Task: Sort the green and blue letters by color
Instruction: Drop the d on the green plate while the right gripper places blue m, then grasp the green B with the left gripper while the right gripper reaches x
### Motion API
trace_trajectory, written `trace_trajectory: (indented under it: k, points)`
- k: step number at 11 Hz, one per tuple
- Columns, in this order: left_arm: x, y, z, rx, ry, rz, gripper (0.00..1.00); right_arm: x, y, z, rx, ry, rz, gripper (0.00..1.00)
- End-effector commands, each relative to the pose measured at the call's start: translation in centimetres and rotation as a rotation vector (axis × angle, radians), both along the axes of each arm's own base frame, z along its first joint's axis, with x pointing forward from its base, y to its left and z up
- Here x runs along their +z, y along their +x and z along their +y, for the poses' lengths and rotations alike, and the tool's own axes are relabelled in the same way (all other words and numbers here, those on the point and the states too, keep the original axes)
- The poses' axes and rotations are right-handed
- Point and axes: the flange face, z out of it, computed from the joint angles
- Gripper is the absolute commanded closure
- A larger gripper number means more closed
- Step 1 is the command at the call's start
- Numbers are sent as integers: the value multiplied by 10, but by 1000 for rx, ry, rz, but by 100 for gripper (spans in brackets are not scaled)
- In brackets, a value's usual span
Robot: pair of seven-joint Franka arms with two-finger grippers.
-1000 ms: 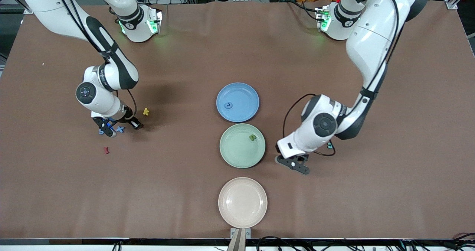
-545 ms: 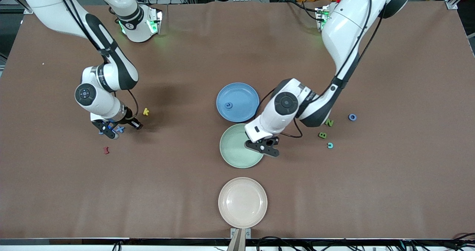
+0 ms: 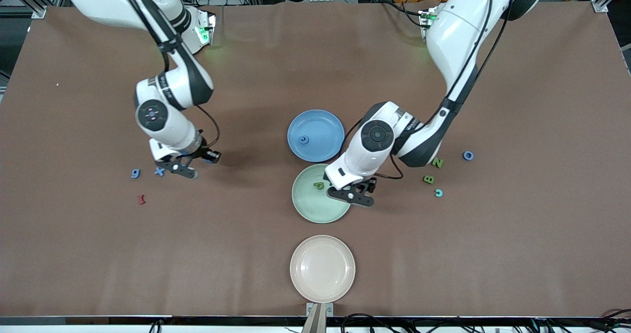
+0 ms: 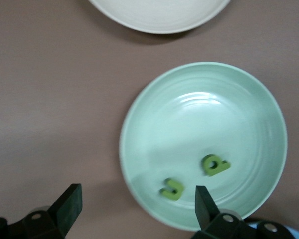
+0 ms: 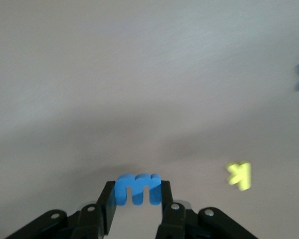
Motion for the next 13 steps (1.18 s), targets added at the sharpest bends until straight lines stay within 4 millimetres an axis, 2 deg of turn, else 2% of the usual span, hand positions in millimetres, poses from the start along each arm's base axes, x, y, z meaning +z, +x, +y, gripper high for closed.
trace_trajectory:
  k: [1,3,4,5,6,8,9,10,11,12,13]
  points:
    - [54,11,73,51,124,80,0,9,-21,86,112,7,-24,100]
    - [60,9,119,-24,161,107,0,14,-32,142,179,27,-45,100]
    - [60,7,143,-3,173,119,0,16,-35,167,189,39,-57,100]
    - [56,-1,159,7,181,125,0,12,-45,201,212,50,-60,100]
    - [49,-14,165,1,185,119,0,6,-52,225,209,56,-59,100]
    - [28,-25,202,-23,172,98,0,-2,-67,259,218,67,-63,99]
    - [11,-31,222,-39,156,79,0,-4,-77,279,208,80,-60,89]
    - [-6,-42,233,-75,136,42,0,-6,-83,293,145,85,-57,60]
    - [-18,-44,250,-104,124,25,0,-6,-91,301,90,81,-57,1]
    - [-24,-42,262,-126,122,24,0,-7,-94,302,71,78,-50,0]
    - [-29,-45,265,-137,122,31,0,-6,-94,300,72,75,-46,0]
